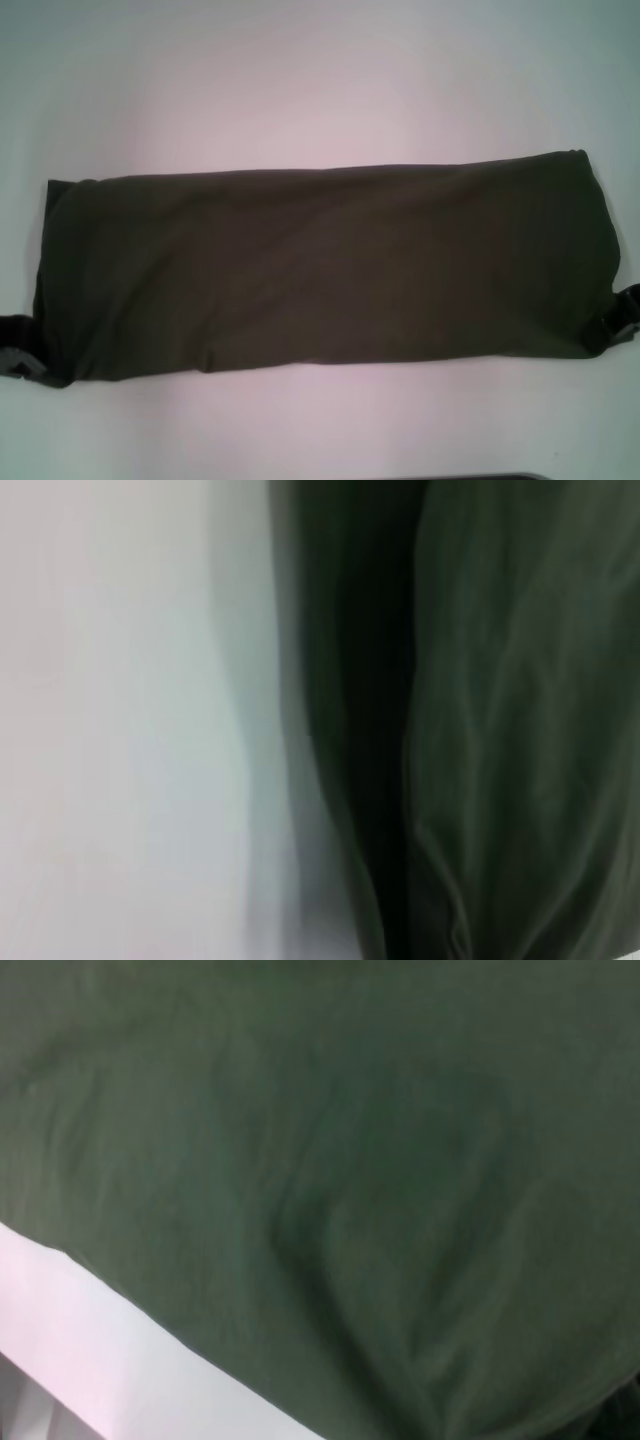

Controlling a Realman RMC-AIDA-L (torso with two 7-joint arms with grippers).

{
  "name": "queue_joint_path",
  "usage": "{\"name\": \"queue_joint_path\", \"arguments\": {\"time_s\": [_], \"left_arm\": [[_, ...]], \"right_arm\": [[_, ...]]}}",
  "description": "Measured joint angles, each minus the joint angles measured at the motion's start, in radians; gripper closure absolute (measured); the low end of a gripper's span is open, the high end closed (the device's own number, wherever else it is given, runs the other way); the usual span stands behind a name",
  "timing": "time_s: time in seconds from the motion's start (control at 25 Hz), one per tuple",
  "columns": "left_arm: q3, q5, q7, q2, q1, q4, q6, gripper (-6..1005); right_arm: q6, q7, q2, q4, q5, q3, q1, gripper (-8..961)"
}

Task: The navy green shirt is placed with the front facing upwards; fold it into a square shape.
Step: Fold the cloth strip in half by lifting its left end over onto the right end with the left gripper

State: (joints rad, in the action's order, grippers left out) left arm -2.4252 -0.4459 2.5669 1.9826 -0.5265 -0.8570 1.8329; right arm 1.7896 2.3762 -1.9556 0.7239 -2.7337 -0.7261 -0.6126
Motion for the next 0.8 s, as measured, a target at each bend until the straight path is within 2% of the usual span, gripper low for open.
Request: {"name": "queue_joint_path", "arguments": {"time_s": [0.36,0.8], "left_arm": [[0.001,0.038,-0.005,0.003,0.008,-0.002,0.0,982],[-0.006,0.041,0.001,-0.005,0.021,0.001,-0.038,983]], "right_arm": [[0.009,0.002,0.002,0.003,-0.001,-0.006,0.005,877],[0.012,0.001,0.004,0.003,-0.027,-0.006,0.013,868]]}}
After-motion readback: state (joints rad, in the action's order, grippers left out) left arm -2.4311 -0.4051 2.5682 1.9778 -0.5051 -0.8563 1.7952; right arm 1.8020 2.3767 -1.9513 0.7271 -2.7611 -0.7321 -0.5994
